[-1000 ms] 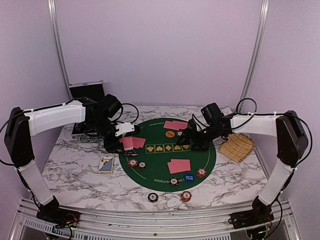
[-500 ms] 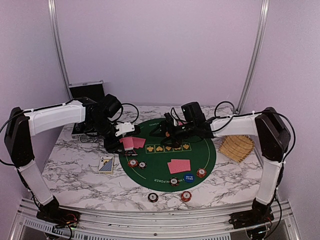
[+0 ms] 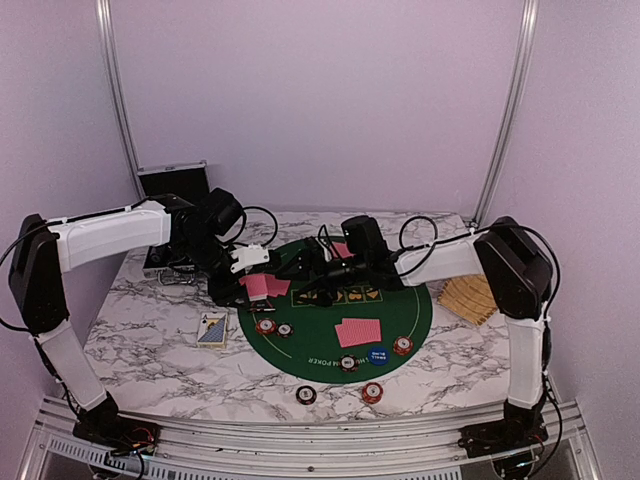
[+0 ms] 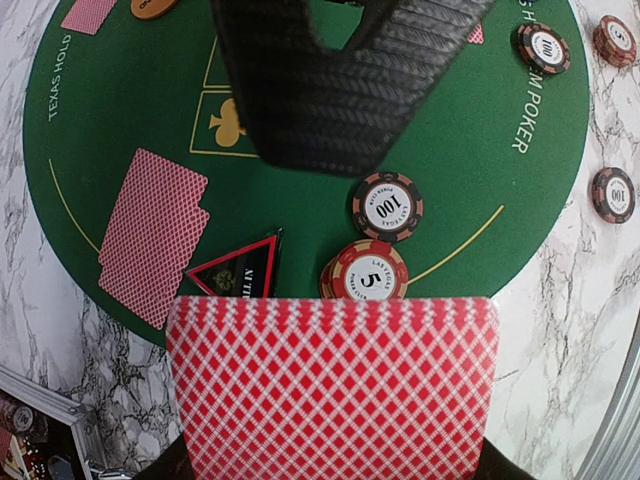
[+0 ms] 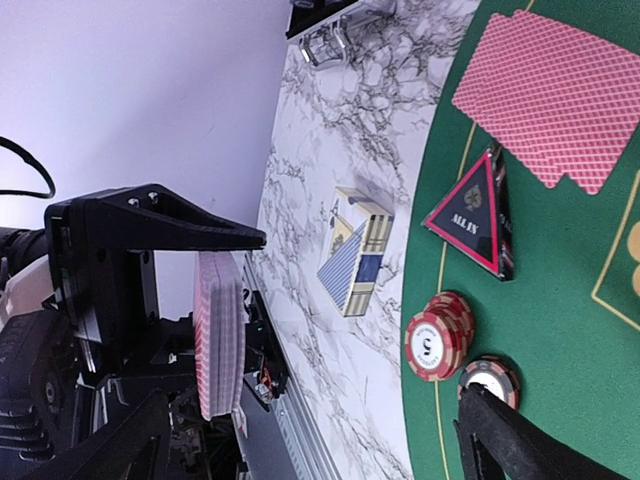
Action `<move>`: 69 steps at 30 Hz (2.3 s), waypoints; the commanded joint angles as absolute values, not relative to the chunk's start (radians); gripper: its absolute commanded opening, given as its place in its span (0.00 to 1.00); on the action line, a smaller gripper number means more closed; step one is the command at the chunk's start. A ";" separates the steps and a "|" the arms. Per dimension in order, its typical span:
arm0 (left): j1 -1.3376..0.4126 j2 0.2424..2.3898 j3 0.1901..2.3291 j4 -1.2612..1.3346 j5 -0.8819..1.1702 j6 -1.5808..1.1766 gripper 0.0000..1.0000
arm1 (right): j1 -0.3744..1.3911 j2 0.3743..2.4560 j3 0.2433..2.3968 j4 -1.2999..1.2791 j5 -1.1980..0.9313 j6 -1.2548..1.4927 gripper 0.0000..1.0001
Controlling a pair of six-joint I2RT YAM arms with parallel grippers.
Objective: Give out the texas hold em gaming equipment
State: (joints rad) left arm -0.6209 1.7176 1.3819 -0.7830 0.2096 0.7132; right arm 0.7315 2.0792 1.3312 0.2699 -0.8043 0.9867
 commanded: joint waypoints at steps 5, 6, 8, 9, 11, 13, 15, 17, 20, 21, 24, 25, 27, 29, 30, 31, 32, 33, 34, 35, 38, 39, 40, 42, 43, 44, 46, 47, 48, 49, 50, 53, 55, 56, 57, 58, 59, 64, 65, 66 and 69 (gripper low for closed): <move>-0.618 1.693 1.408 -0.785 0.235 0.700 0.00 | 0.767 2.144 1.391 0.459 -0.884 1.104 0.93; -0.618 1.693 1.408 -0.785 0.235 0.700 0.00 | 0.770 2.152 1.396 0.470 -0.892 1.112 0.92; -0.618 1.693 1.410 -0.784 0.234 0.700 0.00 | 0.774 2.167 1.404 0.495 -0.901 1.131 0.90; -0.618 1.695 1.411 -0.785 0.233 0.700 0.00 | 0.777 2.173 1.409 0.505 -0.905 1.139 0.89; -0.618 1.695 1.411 -0.784 0.233 0.700 0.00 | 0.784 2.186 1.420 0.516 -0.910 1.149 0.88; -0.618 1.696 1.413 -0.784 0.232 0.700 0.00 | 0.789 2.201 1.431 0.523 -0.914 1.156 0.88; -0.618 1.698 1.416 -0.784 0.235 0.700 0.00 | 0.798 2.214 1.443 0.538 -0.918 1.166 0.88; -0.618 1.699 1.419 -0.785 0.236 0.699 0.00 | 0.805 2.231 1.460 0.550 -0.921 1.180 0.87; -0.620 1.703 1.423 -0.785 0.239 0.697 0.00 | 0.816 2.256 1.494 0.557 -0.926 1.194 0.87; -0.621 1.705 1.424 -0.785 0.239 0.697 0.00 | 0.818 2.266 1.505 0.558 -0.928 1.197 0.87; -0.624 1.706 1.426 -0.785 0.242 0.696 0.00 | 0.827 2.292 1.537 0.563 -0.932 1.209 0.87; -0.624 1.706 1.426 -0.785 0.241 0.696 0.00 | 0.829 2.300 1.547 0.562 -0.932 1.212 0.87; -0.626 1.707 1.427 -0.784 0.242 0.697 0.00 | 0.833 2.322 1.571 0.561 -0.932 1.221 0.87; -0.627 1.708 1.428 -0.784 0.243 0.695 0.00 | 0.837 2.342 1.600 0.559 -0.932 1.229 0.86; -0.627 1.707 1.430 -0.785 0.244 0.696 0.00 | 0.838 2.350 1.612 0.553 -0.932 1.231 0.85; -0.627 1.708 1.430 -0.785 0.244 0.695 0.00 | 0.838 2.358 1.621 0.550 -0.930 1.232 0.85; -0.627 1.708 1.429 -0.785 0.245 0.696 0.00 | 0.839 2.365 1.624 0.550 -0.927 1.238 0.83; -0.627 1.706 1.428 -0.785 0.245 0.695 0.00 | 0.838 2.368 1.626 0.553 -0.924 1.242 0.82; -0.627 1.706 1.428 -0.785 0.244 0.695 0.00 | 0.839 2.372 1.624 0.556 -0.925 1.246 0.79; -0.627 1.704 1.428 -0.785 0.243 0.695 0.00 | 0.838 2.374 1.623 0.557 -0.923 1.250 0.77; -0.627 1.697 1.428 -0.785 0.242 0.696 0.00 | 0.832 2.373 1.600 0.562 -0.910 1.264 0.72; -0.627 1.696 1.429 -0.784 0.241 0.697 0.00 | 0.826 2.372 1.588 0.566 -0.906 1.270 0.70; -0.627 1.694 1.430 -0.785 0.240 0.697 0.00 | 0.821 2.370 1.578 0.571 -0.902 1.276 0.68; -0.627 1.693 1.429 -0.785 0.239 0.698 0.00 | 0.813 2.364 1.555 0.580 -0.893 1.287 0.66; -0.627 1.692 1.427 -0.785 0.238 0.698 0.00 | 0.809 2.358 1.546 0.585 -0.891 1.289 0.65; -0.627 1.690 1.427 -0.785 0.237 0.698 0.00 | 0.806 2.353 1.538 0.587 -0.890 1.286 0.65; -0.627 1.688 1.424 -0.785 0.237 0.699 0.00 | 0.802 2.339 1.528 0.571 -0.887 1.269 0.64; -0.627 1.689 1.424 -0.785 0.236 0.699 0.00 | 0.800 2.332 1.526 0.548 -0.883 1.254 0.64; -0.627 1.689 1.424 -0.784 0.235 0.700 0.00 | 0.799 2.325 1.524 0.534 -0.881 1.241 0.62; -0.627 1.689 1.424 -0.785 0.234 0.699 0.00 | 0.797 2.318 1.521 0.521 -0.880 1.228 0.60; -0.627 1.689 1.425 -0.784 0.233 0.699 0.00 | 0.795 2.312 1.516 0.512 -0.882 1.219 0.59; -0.627 1.688 1.425 -0.785 0.233 0.700 0.00 | 0.789 2.290 1.494 0.500 -0.879 1.201 0.57; -0.627 1.689 1.425 -0.785 0.231 0.701 0.00 | 0.783 2.276 1.482 0.487 -0.879 1.184 0.55; -0.627 1.689 1.425 -0.785 0.230 0.700 0.00 | 0.782 2.269 1.477 0.482 -0.877 1.177 0.53; -0.627 1.690 1.426 -0.785 0.230 0.700 0.00 | 0.780 2.262 1.473 0.476 -0.876 1.171 0.52; -0.627 1.689 1.427 -0.784 0.230 0.700 0.00 | 0.779 2.254 1.468 0.472 -0.876 1.165 0.50; -0.627 1.690 1.427 -0.784 0.230 0.700 0.00 | 0.777 2.250 1.466 0.465 -0.877 1.158 0.48; -0.627 1.689 1.430 -0.785 0.229 0.700 0.00 | 0.773 2.218 1.454 0.425 -0.876 1.125 0.40; -0.627 1.689 1.428 -0.785 0.228 0.701 0.00 | 0.772 2.211 1.449 0.422 -0.877 1.122 0.38; -0.627 1.689 1.427 -0.785 0.226 0.701 0.00 | 0.769 2.204 1.444 0.421 -0.876 1.119 0.36; -0.627 1.689 1.424 -0.785 0.224 0.703 0.00 | 0.765 2.182 1.427 0.419 -0.876 1.112 0.29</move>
State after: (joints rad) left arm -0.6277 1.7176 1.3960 -0.7906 0.2100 0.6994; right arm 0.7776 2.2238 1.4536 0.4892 -0.8955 1.1473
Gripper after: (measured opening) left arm 0.660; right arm 0.317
